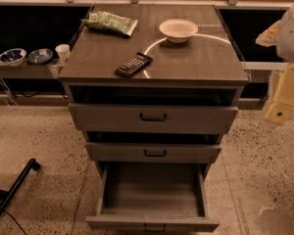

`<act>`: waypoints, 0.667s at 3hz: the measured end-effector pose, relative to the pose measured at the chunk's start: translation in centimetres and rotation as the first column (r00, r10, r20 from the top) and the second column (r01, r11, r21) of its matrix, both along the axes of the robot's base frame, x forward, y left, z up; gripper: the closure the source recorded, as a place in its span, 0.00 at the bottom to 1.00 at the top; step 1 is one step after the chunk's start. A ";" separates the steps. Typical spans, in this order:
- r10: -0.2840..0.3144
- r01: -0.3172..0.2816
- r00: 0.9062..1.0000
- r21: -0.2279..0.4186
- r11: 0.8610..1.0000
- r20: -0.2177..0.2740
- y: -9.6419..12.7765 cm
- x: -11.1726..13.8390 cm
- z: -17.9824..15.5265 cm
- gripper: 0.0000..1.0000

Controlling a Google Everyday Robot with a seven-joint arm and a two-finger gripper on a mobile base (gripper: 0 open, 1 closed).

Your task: Place rxbar chocolate into bottom drawer

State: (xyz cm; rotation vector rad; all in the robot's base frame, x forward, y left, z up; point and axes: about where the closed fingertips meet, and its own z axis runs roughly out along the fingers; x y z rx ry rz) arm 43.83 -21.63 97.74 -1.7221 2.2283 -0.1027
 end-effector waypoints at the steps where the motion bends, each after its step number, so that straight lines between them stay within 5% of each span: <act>1: 0.000 0.000 1.000 0.000 1.000 0.000 0.0 0.0 0.0 0.00; 2: 0.034 -0.034 0.999 -0.019 0.999 -0.016 1.0 1.0 -0.3 0.00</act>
Offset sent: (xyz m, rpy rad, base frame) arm 0.0209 0.0211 -0.0128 -0.0467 0.0628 0.0773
